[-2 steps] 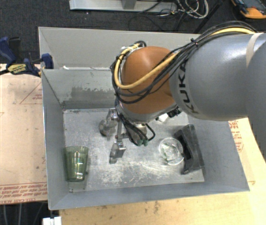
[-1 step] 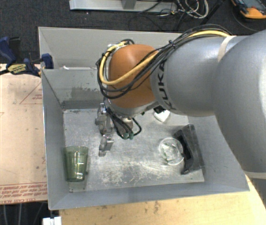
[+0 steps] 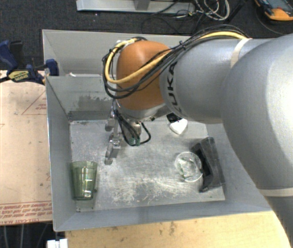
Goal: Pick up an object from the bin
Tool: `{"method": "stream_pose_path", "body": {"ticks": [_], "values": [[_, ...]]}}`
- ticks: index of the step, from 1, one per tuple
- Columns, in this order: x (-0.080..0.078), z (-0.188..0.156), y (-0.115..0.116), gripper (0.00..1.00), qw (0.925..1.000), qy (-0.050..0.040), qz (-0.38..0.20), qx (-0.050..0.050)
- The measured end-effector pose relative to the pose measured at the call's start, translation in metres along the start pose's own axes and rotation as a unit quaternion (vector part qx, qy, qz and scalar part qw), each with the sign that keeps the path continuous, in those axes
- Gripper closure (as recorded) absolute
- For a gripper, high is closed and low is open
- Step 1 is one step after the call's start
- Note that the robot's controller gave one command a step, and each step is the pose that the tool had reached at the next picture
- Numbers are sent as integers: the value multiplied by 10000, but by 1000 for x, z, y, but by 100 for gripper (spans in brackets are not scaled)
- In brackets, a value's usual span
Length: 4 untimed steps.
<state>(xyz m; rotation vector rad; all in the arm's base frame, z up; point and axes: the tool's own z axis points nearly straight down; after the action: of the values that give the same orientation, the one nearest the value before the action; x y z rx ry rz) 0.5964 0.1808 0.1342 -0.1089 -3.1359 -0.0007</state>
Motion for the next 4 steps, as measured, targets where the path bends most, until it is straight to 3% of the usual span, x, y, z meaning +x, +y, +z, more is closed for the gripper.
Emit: {"method": "stream_pose_path", "body": {"ticks": [1, 2, 3, 4], "values": [[-27, -5, -28, 0, 9994, -43, -340, -27], [-9, -49, -57, 0, 9981, 14, -613, 14], [-11, -50, -61, 0, 9952, -116, -968, -17], [-50, 46, -44, 100, 9903, -28, -1389, -4]]}}
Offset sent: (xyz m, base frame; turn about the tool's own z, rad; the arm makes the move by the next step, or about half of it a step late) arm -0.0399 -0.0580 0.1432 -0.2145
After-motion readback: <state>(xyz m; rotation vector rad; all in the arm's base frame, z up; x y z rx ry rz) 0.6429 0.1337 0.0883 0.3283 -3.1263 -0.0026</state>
